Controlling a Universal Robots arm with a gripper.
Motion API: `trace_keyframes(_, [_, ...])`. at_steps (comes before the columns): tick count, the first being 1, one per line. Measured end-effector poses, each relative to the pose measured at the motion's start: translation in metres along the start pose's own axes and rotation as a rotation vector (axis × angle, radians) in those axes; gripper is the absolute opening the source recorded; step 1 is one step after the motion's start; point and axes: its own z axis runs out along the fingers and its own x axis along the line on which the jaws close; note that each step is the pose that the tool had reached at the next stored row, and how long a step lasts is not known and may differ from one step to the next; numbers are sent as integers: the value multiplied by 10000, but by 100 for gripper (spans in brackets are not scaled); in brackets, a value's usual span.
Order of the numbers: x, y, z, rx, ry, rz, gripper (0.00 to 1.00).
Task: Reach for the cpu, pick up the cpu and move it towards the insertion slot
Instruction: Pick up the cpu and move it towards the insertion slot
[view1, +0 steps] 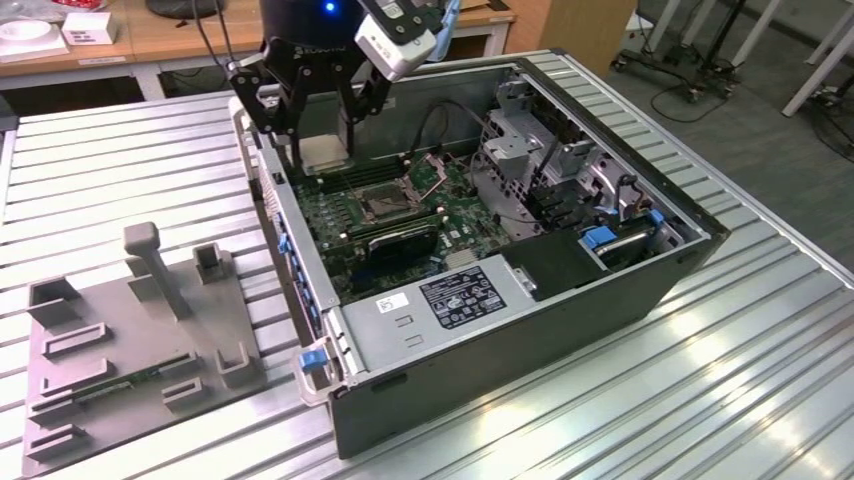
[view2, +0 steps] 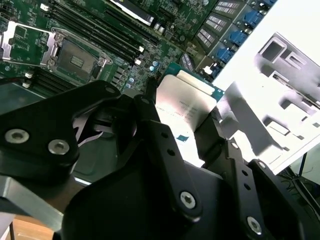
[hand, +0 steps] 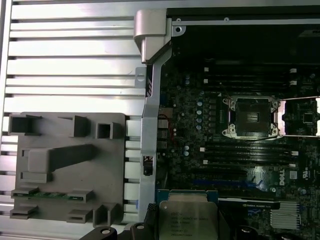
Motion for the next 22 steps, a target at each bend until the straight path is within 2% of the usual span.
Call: trace_keyframes(22, [-103,-3,17,0,0,0,55])
